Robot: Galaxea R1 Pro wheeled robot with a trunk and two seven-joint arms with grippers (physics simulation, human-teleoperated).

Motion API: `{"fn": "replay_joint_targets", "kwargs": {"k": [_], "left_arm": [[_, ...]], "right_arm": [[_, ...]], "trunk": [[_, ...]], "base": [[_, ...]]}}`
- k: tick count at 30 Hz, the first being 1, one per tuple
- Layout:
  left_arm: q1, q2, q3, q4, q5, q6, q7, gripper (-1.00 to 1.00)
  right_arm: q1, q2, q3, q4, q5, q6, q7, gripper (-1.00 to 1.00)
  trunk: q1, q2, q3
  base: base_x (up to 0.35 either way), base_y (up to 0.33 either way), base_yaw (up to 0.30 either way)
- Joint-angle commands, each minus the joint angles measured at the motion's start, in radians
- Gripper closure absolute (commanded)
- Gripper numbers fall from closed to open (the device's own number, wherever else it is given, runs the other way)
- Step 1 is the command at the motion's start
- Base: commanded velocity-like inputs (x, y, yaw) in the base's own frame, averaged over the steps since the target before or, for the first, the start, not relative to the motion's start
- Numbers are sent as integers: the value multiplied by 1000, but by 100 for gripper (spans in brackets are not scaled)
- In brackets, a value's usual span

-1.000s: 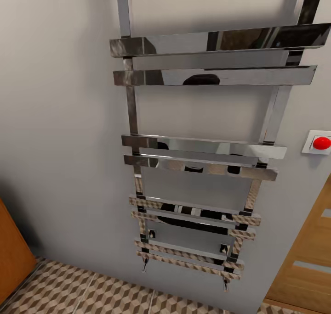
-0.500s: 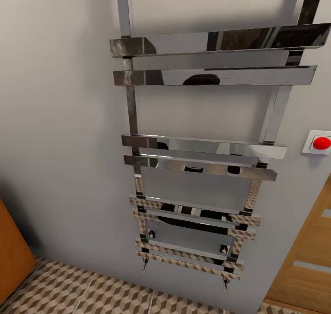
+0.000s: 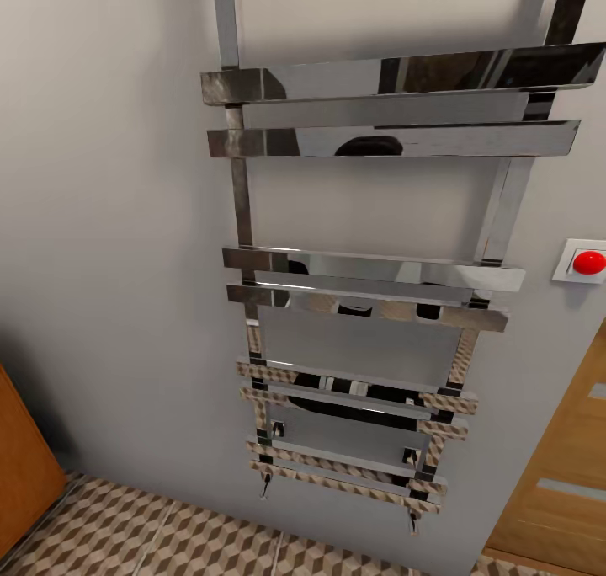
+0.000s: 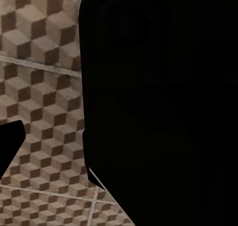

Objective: Take the four mousetraps from the cabinet in the bathroom and place them on the bathroom floor. Make sure all four end up on the same floor surface, and ensure that at least two of them are either under or directly next to the same bathroom sink.

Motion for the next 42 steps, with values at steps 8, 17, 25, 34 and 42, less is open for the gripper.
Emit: {"fn": "replay_joint_targets", "kwargs": {"k": [8,17,25,34,42], "left_arm": [[0,-2,2,-2,3,-5,0,-100],[0,-5,4,-3,5,-66,-5,-100],[0,-6,6,-3,6,-90,-7,-100],[0,-21,5,-8,5,-155,-3,-100],[-1,-21,5,-78,2,-210,2,-100]], "right_arm": [[0,0,0,1,-2,-48,0,-100],[-1,0,-3,1,-2,-148,0,-100],[-2,0,-2,1,-2,-148,0,-100],[-2,0,0,-5,2,-152,0,-100],[-8,-3,1,-74,2,-182,0,-100]], "trunk": [[0,0,-1],[0,0,-1],[0,0,-1],[0,0,-1],[0,0,-1]], "base": [[0,0,0],[0,0,0],[0,0,0],[0,0,0],[0,0,0]]}}
